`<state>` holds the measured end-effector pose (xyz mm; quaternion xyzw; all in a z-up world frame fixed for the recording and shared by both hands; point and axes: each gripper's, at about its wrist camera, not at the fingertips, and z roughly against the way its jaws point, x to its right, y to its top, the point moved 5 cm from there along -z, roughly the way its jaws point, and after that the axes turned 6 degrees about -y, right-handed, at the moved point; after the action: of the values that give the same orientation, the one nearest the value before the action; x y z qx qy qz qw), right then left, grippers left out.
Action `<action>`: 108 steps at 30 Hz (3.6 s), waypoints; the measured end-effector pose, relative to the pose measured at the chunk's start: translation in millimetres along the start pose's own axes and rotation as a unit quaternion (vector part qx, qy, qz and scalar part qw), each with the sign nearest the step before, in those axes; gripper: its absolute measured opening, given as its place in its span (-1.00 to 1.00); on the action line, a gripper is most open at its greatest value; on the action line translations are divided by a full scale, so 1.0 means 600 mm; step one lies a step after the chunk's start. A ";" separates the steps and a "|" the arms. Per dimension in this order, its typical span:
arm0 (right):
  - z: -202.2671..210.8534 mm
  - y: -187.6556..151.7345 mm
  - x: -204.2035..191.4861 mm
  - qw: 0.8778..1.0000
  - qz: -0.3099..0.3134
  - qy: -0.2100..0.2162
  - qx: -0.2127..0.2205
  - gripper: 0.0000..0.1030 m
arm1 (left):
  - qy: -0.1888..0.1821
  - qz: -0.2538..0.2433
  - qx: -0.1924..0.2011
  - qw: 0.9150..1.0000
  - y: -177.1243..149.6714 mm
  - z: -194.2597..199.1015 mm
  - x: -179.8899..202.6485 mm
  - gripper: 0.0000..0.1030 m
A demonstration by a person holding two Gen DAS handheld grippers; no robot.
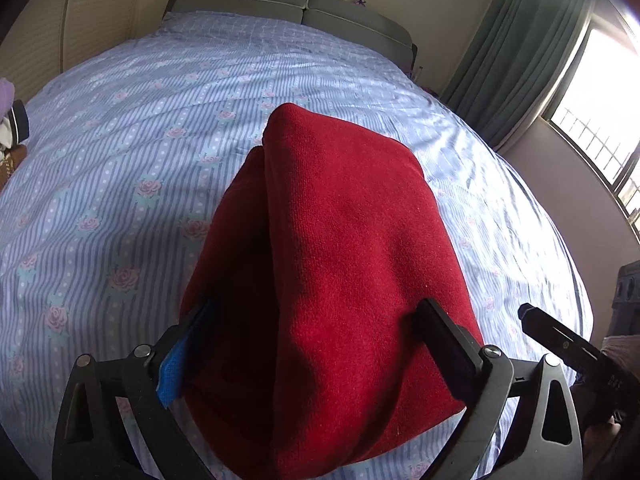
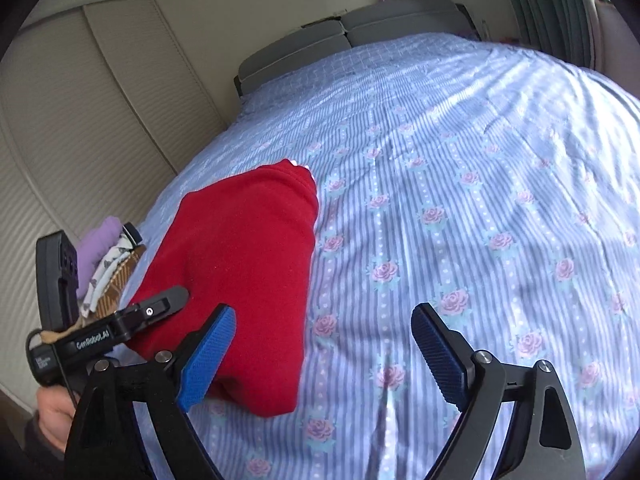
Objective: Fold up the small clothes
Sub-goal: 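Grip the folded red bundle between both tools from its sides, then lift the red bundle with both tools and carry it toward the clothes stack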
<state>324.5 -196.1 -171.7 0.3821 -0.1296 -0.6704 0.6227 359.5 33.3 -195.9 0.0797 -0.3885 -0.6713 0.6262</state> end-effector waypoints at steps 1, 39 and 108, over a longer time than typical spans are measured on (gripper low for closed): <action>-0.009 0.000 0.004 1.000 -0.012 0.008 -0.010 0.75 | 0.000 -0.003 0.000 1.000 -0.001 -0.002 0.002 1.00; -0.198 -0.025 -0.140 0.957 -0.051 0.225 -0.174 1.00 | -0.124 0.095 0.025 0.987 -0.030 -0.021 -0.081 1.00; -0.127 -0.019 -0.050 0.969 -0.054 0.191 -0.146 0.83 | -0.175 0.159 0.013 0.972 -0.092 0.057 -0.113 1.00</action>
<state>365.5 -143.0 -220.3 0.4148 0.1115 -0.6292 0.6478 310.1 104.3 -232.4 -0.0933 -0.5081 -0.5618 0.6461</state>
